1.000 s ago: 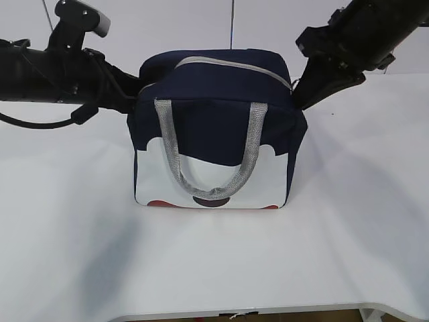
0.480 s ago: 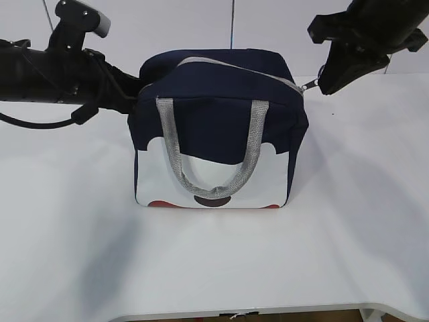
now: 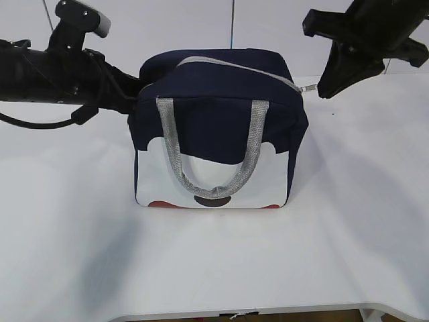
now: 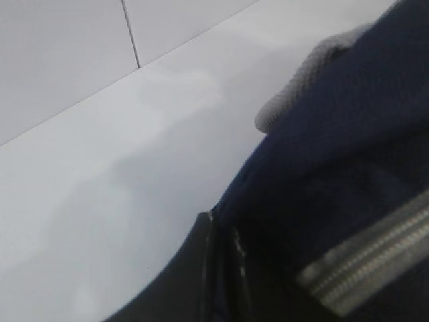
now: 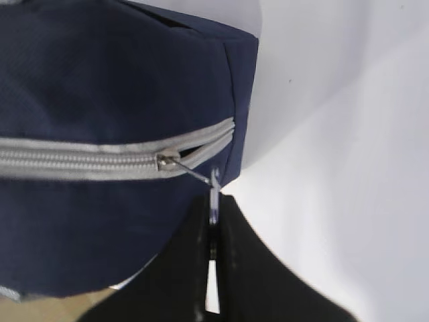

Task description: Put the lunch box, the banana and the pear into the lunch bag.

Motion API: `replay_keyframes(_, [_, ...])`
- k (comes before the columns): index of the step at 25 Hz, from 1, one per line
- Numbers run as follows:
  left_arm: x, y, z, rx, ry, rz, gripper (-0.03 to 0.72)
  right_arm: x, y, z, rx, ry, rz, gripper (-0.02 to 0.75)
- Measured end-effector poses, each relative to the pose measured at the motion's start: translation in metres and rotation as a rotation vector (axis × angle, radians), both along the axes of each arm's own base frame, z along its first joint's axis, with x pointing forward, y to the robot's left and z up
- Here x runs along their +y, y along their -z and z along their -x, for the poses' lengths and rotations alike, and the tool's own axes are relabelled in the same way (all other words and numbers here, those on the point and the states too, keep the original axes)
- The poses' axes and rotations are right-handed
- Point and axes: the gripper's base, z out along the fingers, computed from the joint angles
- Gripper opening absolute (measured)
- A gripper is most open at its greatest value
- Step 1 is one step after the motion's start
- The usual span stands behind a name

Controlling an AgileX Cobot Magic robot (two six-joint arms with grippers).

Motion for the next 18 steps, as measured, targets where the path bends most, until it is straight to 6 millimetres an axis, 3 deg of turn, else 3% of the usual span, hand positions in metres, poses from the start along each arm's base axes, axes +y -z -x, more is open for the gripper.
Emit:
replay_keyframes(9, [0.0, 0.0002, 0.0, 0.0, 0.0, 0.0, -0.02, 0.0019, 0.0021, -0.0011, 0.074, 0.178, -0.073, 0.018])
replay_keyframes(18, [0.0, 0.0002, 0.0, 0.0, 0.0, 0.0, -0.02, -0.0059, 0.0044, -0.0044, 0.078, 0.23, -0.049, 0.018])
